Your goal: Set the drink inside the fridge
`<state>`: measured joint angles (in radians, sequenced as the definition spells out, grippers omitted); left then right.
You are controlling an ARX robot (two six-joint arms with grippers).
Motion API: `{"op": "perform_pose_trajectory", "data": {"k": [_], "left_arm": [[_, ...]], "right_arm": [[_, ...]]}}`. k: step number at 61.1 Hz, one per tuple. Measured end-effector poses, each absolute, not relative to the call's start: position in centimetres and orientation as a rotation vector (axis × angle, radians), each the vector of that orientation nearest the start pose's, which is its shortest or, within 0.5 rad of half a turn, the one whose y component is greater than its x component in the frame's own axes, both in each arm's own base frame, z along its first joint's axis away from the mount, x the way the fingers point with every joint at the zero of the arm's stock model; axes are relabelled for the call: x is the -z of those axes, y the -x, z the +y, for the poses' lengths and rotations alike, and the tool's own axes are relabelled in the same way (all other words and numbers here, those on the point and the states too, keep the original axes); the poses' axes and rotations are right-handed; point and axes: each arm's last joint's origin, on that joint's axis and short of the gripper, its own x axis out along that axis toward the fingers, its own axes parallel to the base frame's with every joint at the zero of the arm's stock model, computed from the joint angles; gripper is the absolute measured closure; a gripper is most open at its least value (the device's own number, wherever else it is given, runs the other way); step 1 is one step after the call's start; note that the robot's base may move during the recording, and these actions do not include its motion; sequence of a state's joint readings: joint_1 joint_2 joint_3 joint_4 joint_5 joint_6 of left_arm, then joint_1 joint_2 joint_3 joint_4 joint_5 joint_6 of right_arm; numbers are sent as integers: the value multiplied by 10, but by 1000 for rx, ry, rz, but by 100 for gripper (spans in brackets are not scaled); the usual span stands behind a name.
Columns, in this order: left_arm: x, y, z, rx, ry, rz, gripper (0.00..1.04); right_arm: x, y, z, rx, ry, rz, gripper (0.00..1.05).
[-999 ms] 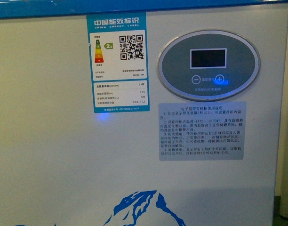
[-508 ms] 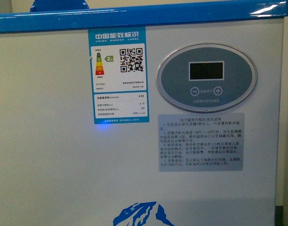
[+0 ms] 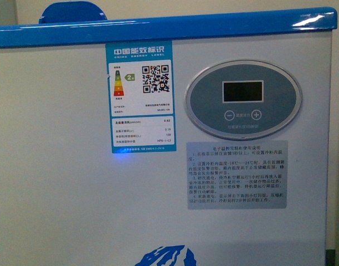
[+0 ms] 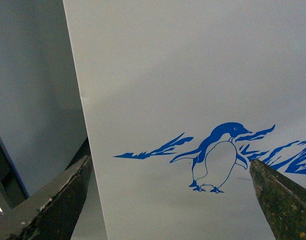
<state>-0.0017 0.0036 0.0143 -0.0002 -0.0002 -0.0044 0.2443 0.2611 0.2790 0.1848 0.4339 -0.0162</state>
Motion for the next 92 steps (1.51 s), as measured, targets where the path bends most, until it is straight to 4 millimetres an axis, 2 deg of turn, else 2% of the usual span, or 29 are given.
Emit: {"op": "perform_pose_trajectory", "data": {"k": [92], "left_arm": [[-168,-97,0,2,5,-10,8]], "right_arm": [[-252,-102,13,191,-44,-180,63]]}}
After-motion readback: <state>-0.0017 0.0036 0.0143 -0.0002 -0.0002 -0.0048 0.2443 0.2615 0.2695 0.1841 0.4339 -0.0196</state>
